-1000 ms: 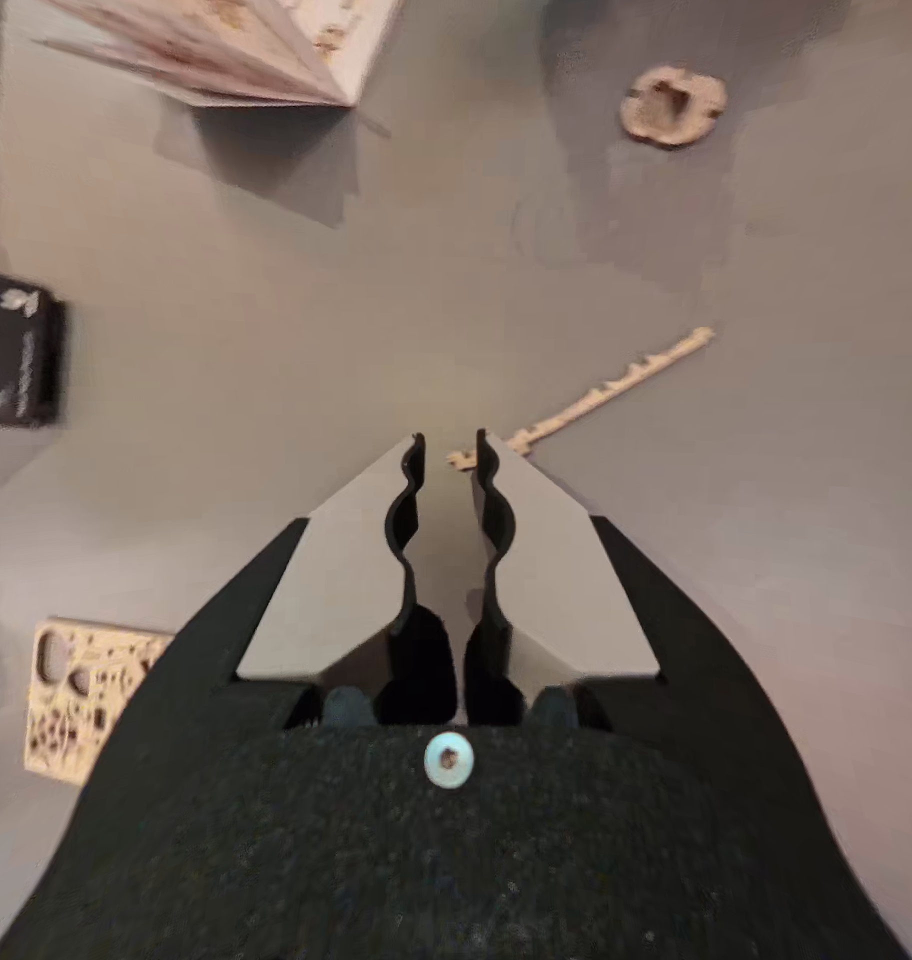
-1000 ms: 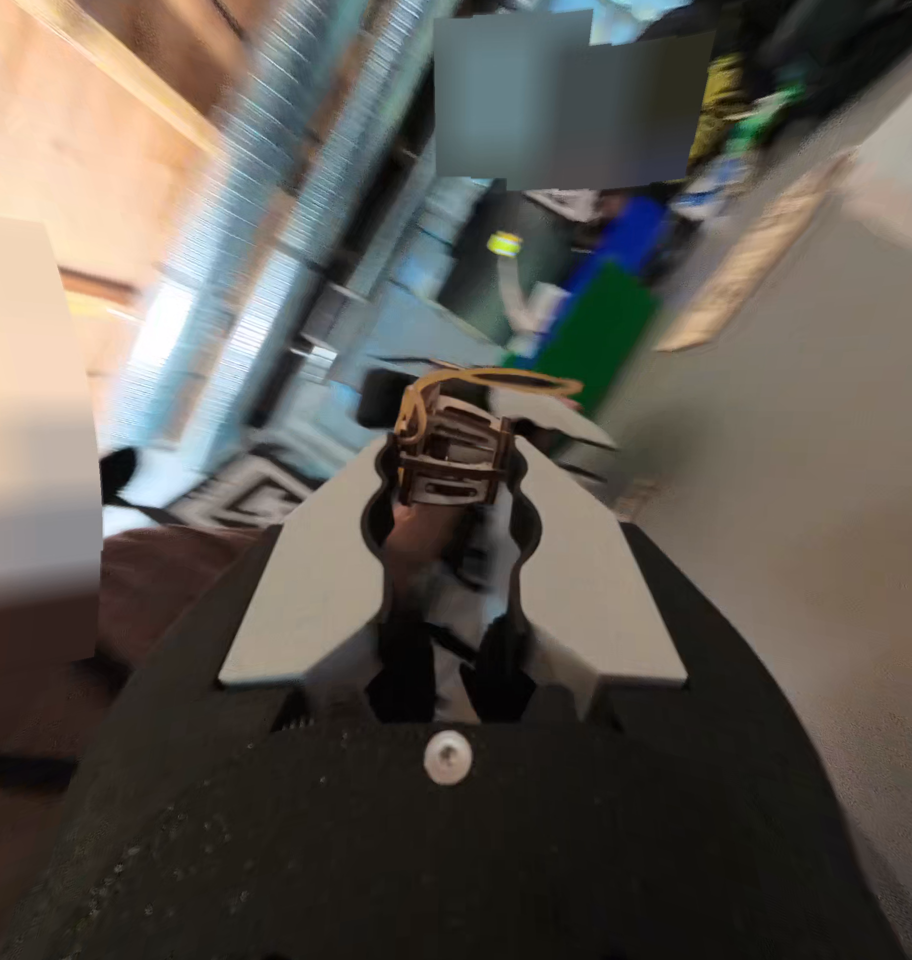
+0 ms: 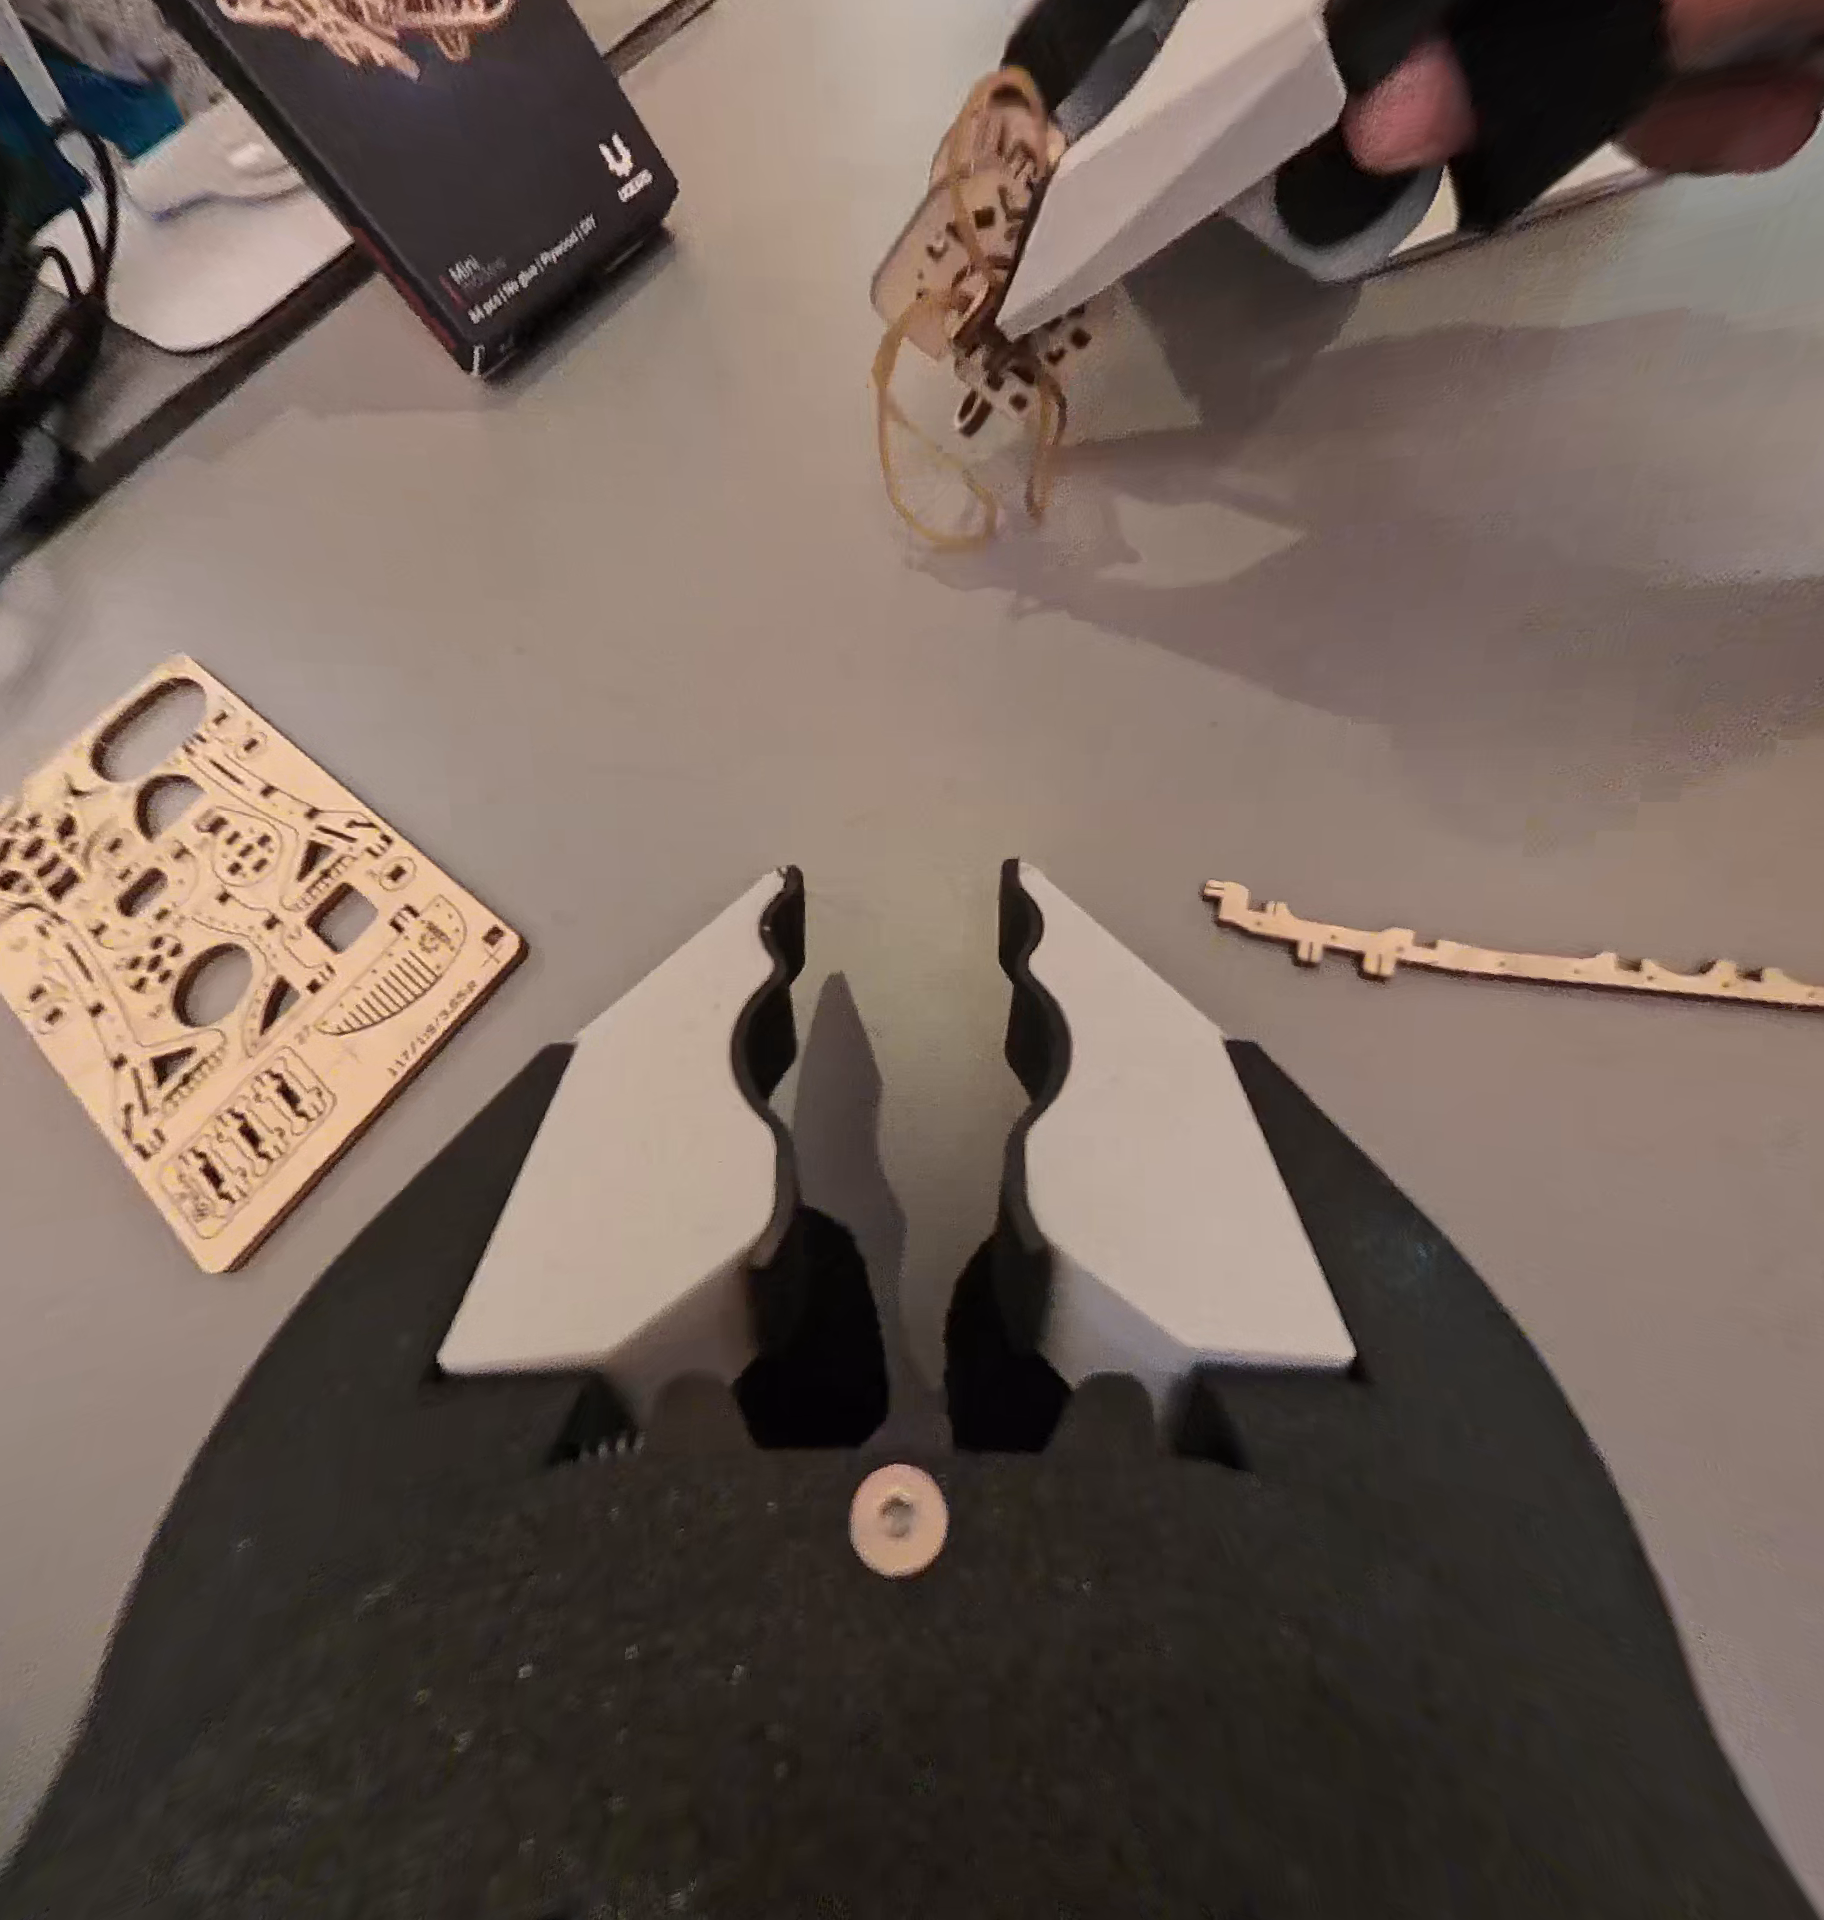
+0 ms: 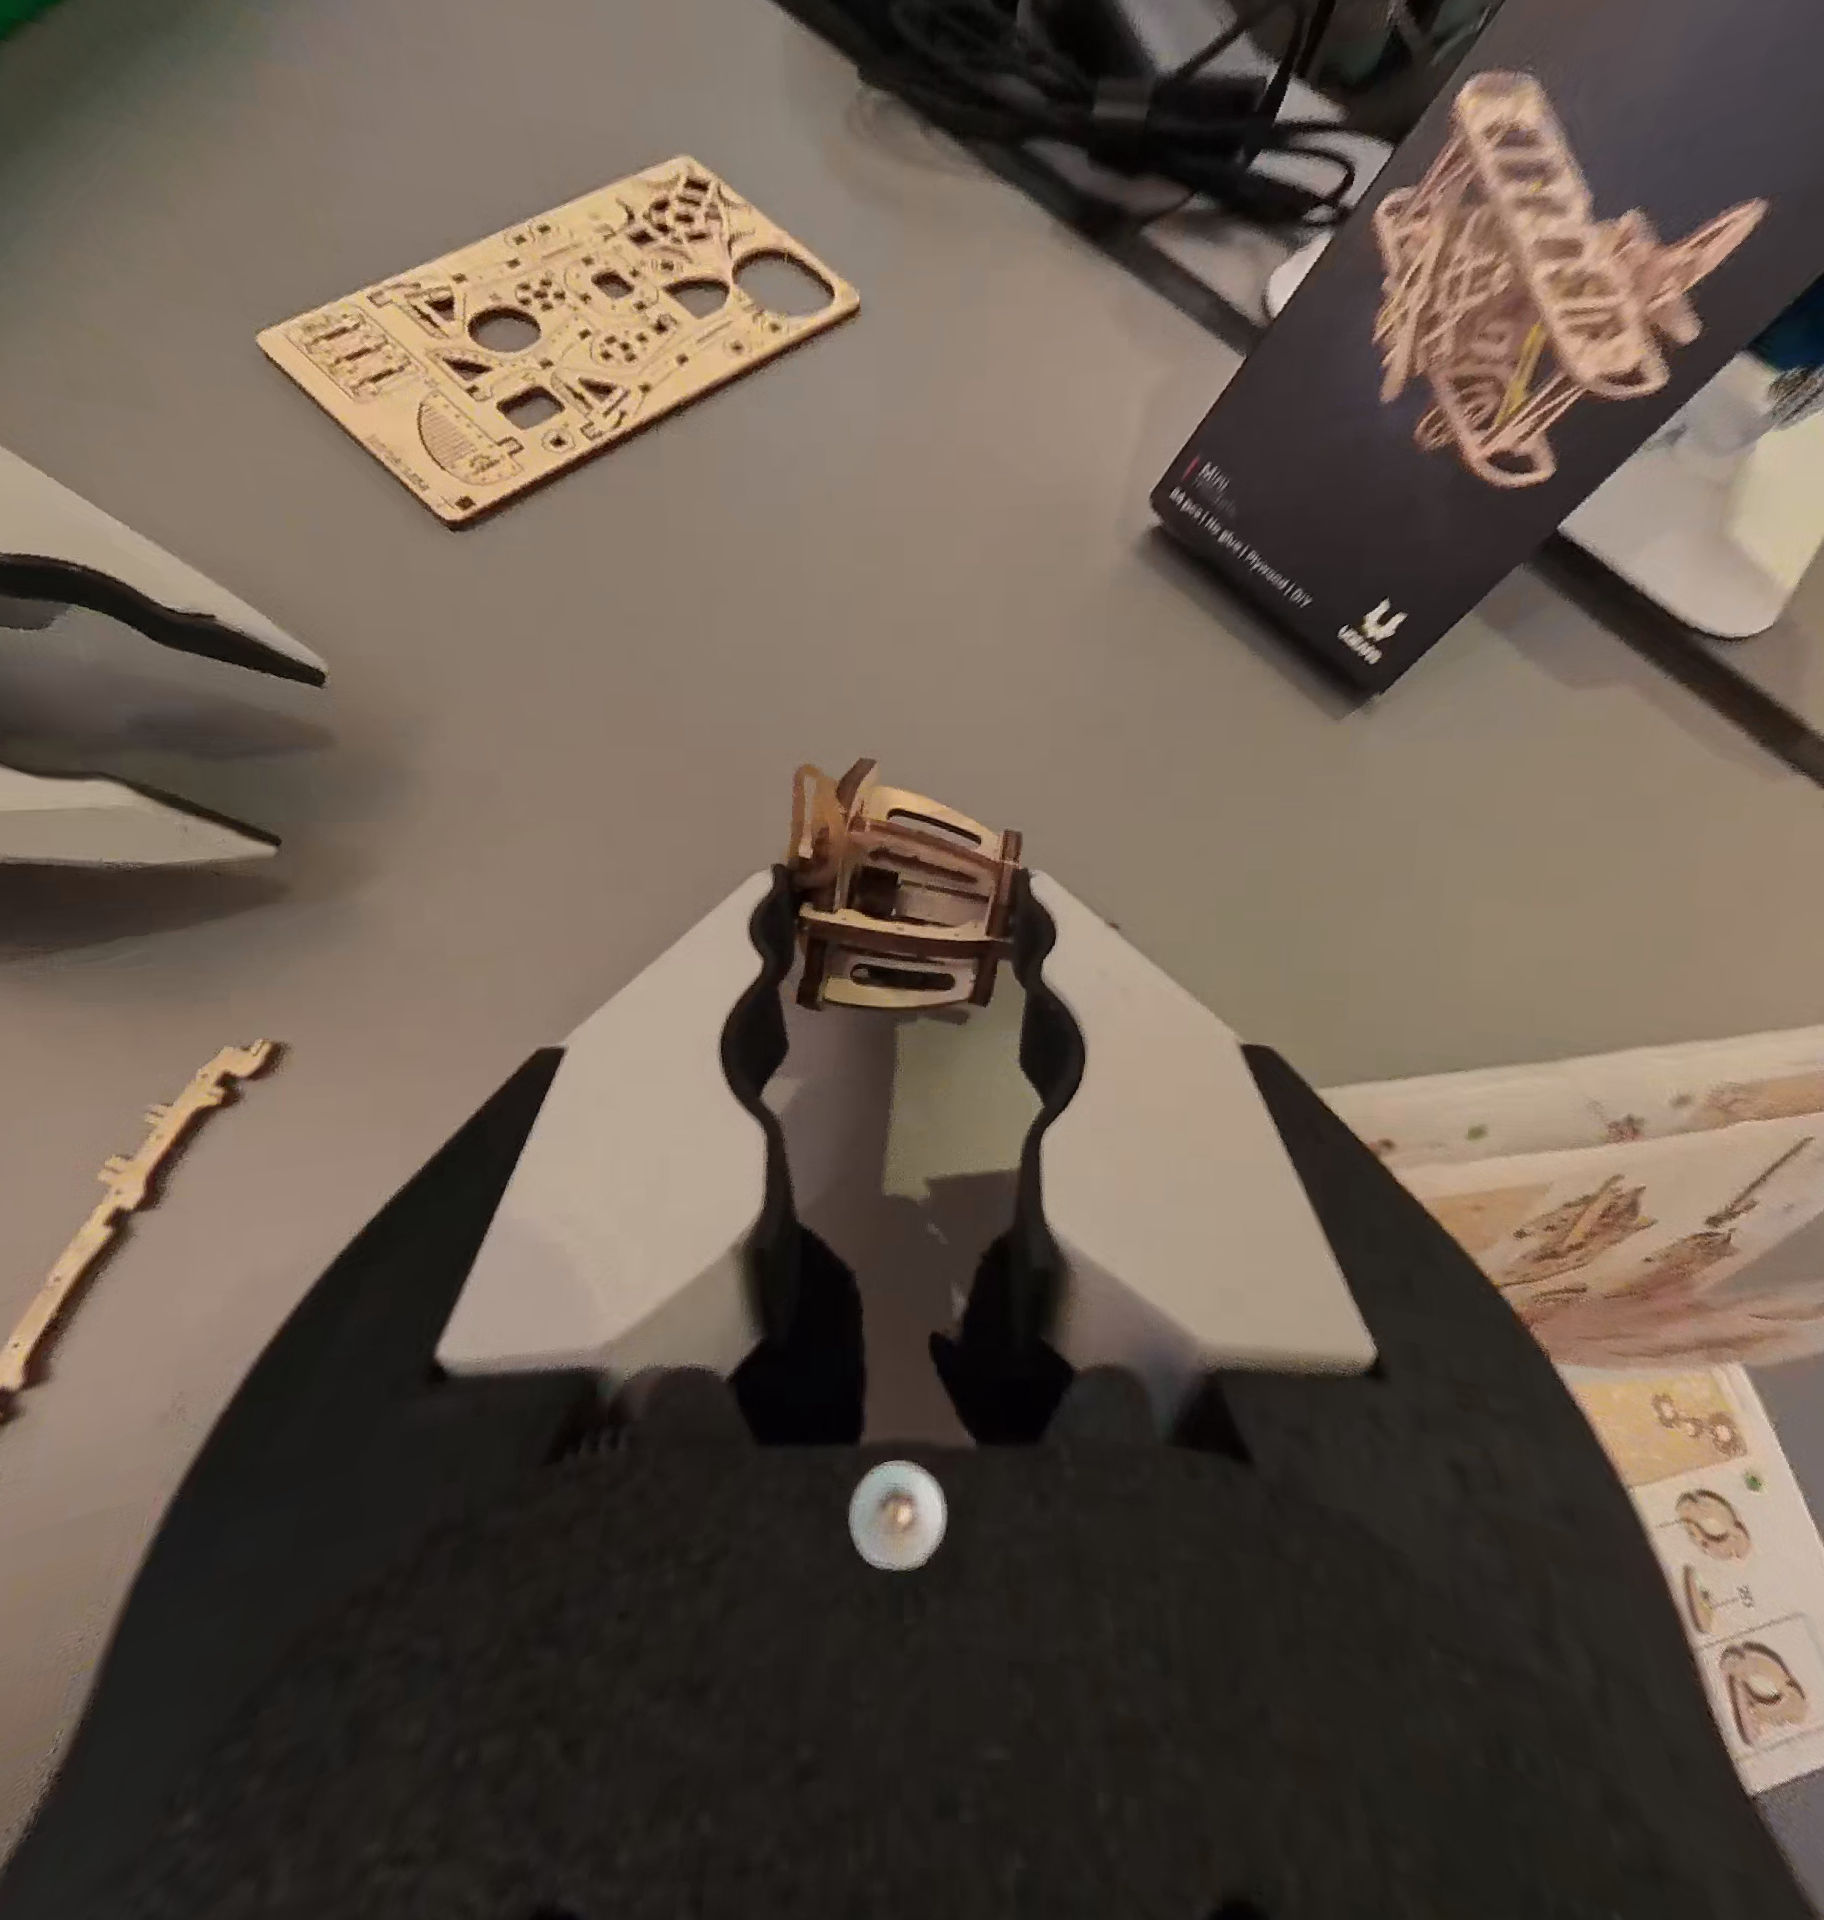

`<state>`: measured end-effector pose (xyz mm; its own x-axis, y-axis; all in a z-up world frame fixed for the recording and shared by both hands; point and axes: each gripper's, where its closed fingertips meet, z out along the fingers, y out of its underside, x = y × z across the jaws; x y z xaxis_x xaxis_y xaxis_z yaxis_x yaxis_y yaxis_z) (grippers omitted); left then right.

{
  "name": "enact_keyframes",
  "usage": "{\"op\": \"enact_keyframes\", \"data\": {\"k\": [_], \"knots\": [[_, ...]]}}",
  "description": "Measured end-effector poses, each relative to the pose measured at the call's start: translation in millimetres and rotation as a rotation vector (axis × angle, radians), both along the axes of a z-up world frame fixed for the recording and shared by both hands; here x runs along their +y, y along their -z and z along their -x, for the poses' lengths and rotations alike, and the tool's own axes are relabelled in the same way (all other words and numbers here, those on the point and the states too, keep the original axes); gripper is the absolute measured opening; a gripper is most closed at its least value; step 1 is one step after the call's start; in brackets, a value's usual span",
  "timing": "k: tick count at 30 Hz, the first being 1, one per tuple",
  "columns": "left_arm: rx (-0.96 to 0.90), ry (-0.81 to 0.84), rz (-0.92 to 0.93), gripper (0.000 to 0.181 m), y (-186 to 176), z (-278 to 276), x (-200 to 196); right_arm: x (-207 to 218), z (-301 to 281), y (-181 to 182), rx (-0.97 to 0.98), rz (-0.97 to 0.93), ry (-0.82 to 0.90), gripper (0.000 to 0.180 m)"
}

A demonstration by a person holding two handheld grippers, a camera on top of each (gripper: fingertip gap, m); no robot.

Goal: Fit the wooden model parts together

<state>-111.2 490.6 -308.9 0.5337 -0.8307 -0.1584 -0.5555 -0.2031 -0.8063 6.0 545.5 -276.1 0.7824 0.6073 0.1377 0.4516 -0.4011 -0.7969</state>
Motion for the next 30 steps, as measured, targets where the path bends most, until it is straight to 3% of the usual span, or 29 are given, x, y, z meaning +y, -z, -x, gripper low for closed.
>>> {"op": "enact_keyframes", "data": {"k": [6, 10, 13, 15, 19, 22, 27, 30], "knots": [[-0.038, -0.001, 0.007, 0.035, -4.6, 1.4, 0.9, -25.3, 0.8, -12.4, 0.230, -0.010, -0.062, 0.041], [-0.134, 0.046, -0.046, 0.035, -22.4, -1.8, -6.2, -43.9, 10.5, -46.2, 0.668, 0.234, -0.165, 0.041], [-0.166, 0.068, -0.146, 0.035, -35.2, -5.5, -10.3, -52.8, 15.9, -62.7, 0.808, 0.454, -0.222, 0.040], [-0.162, 0.061, -0.199, 0.033, -38.8, -5.4, -9.7, -45.3, 13.6, -69.5, 0.689, 0.474, -0.217, 0.041], [-0.168, 0.061, -0.173, 0.033, -37.6, -5.4, -8.5, 4.0, -3.9, -79.5, 0.195, 0.490, -0.121, 0.041], [-0.182, 0.055, -0.157, 0.033, -38.1, -4.3, -7.0, 47.5, -28.8, -63.6, -0.189, 0.613, 0.014, 0.041], [-0.170, 0.051, -0.152, 0.033, -36.3, -3.5, -6.3, 78.7, -45.8, -23.5, -0.536, 0.869, 0.096, 0.041], [-0.150, 0.049, -0.150, 0.033, -33.4, -3.4, -5.9, 73.1, -55.7, -1.6, -0.723, 0.983, 0.099, 0.041]]}}
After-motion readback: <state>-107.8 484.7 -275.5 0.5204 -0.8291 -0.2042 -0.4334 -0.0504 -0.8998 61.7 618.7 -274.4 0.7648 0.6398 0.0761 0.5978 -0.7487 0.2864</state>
